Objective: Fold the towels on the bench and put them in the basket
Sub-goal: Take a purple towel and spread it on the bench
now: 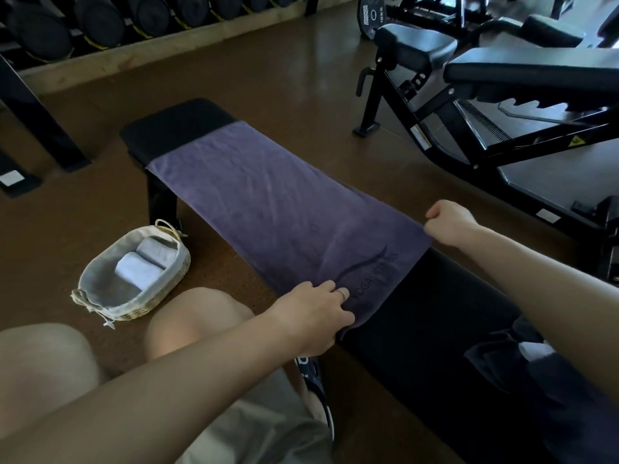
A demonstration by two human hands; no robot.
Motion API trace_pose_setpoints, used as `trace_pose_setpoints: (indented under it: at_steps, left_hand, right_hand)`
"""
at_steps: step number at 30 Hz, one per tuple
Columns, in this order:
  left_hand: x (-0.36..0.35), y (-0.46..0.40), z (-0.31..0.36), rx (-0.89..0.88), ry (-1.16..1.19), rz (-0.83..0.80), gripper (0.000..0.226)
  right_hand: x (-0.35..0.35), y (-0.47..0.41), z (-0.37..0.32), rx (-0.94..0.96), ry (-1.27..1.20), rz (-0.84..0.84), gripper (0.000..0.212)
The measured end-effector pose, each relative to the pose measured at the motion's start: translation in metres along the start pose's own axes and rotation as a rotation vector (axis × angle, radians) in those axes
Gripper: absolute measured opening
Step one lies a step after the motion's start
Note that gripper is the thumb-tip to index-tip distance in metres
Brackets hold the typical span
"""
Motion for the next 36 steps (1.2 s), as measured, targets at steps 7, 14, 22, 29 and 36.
trace_pose_setpoints:
  at_steps: [7,14,22,29,36]
  left_hand:
    - [0.003,0.003,0.007,-0.034,0.03,0.008,0.026]
    - [-0.002,0.005,0.014,-0.05,0.05,0.008,0.021]
    - [-0.01,0.006,0.038,-0.122,-0.001,-0.066,0.025]
    - [0.017,0.001,0.046,-0.189,-0.024,0.207,0.025]
    - [0.001,-0.006,0.017,-0.041,0.046,0.071,0.056]
  right_hand:
    - [-0.017,0.0,0.021,-0.012,0.016,-0.042,0.024]
    - [-0.018,0.001,0.009,-0.012,0.038,-0.073,0.025]
    - [-0.026,0.019,-0.008,0.07,0.256,0.003,0.044]
    - [-0.06,0.059,-0.062,0.499,0.282,0.094,0.054]
    - [-0.083,0.044,-0.02,0.256,0.344,-0.041,0.063]
Point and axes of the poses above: each hand's wrist, its own y-axis away from the middle knuckle, its own x-axis out of the back of the hand, z = x × y, the point moved 10 cm from there along -y, towards the middle knuckle, and after that the axes turned 4 degrees about -x, right-handed, at the moved point
